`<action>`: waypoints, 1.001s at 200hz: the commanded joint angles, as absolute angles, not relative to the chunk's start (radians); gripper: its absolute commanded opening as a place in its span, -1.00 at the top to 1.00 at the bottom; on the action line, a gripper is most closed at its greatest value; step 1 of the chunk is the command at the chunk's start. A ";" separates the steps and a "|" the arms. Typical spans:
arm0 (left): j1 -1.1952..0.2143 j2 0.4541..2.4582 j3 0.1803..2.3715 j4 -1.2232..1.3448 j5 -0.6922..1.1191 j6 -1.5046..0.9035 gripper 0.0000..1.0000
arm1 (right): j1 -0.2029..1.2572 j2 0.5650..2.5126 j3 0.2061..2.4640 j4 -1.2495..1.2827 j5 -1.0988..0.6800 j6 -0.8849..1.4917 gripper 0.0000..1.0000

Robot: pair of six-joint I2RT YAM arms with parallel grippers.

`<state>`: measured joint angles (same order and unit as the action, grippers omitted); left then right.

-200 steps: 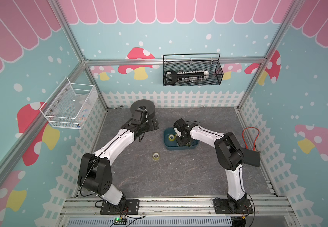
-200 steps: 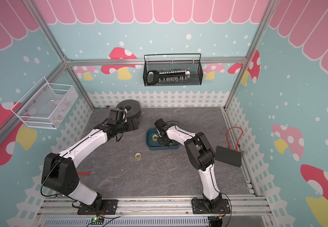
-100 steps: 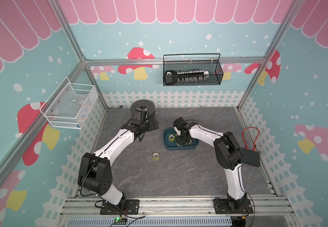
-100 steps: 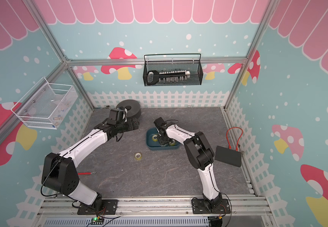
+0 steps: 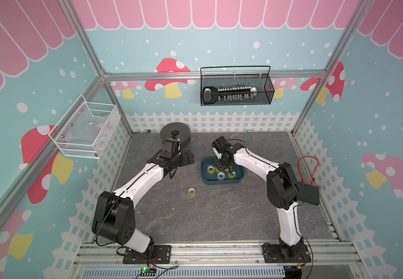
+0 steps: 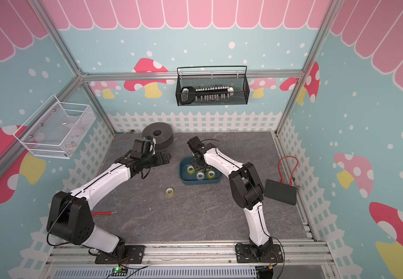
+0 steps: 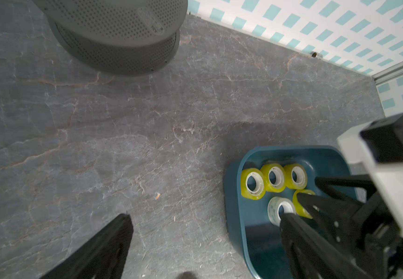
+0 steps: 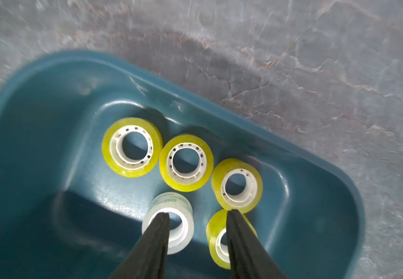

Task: Put the transparent tape into the storage box
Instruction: Pick up the tape from the center of the board.

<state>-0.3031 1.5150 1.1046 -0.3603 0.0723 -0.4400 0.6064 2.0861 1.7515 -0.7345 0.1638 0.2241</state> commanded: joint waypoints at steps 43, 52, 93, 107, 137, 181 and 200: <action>-0.367 1.371 0.876 -0.337 0.113 -0.502 -0.98 | 0.576 1.988 1.820 -0.735 0.095 0.273 0.12; -0.373 1.355 0.842 -0.337 0.115 -0.522 -0.98 | 0.575 1.981 1.824 -0.735 0.088 0.276 0.12; -0.410 1.311 0.718 -0.337 0.110 -0.575 -0.97 | 0.571 1.944 1.819 -0.721 0.060 0.287 0.12; -0.413 1.309 0.684 -0.333 0.103 -0.590 -0.96 | 0.571 1.938 1.812 -0.717 0.057 0.290 0.13; -0.443 1.317 0.638 -0.303 0.089 -0.613 -0.95 | 0.571 1.916 1.780 -0.704 0.051 0.294 0.14; -0.447 1.366 0.643 -0.289 0.051 -0.608 -0.82 | 0.570 1.905 1.755 -0.695 0.042 0.301 0.17; -0.446 1.403 0.667 -0.285 0.036 -0.595 -0.69 | 0.570 1.905 1.751 -0.693 0.043 0.301 0.18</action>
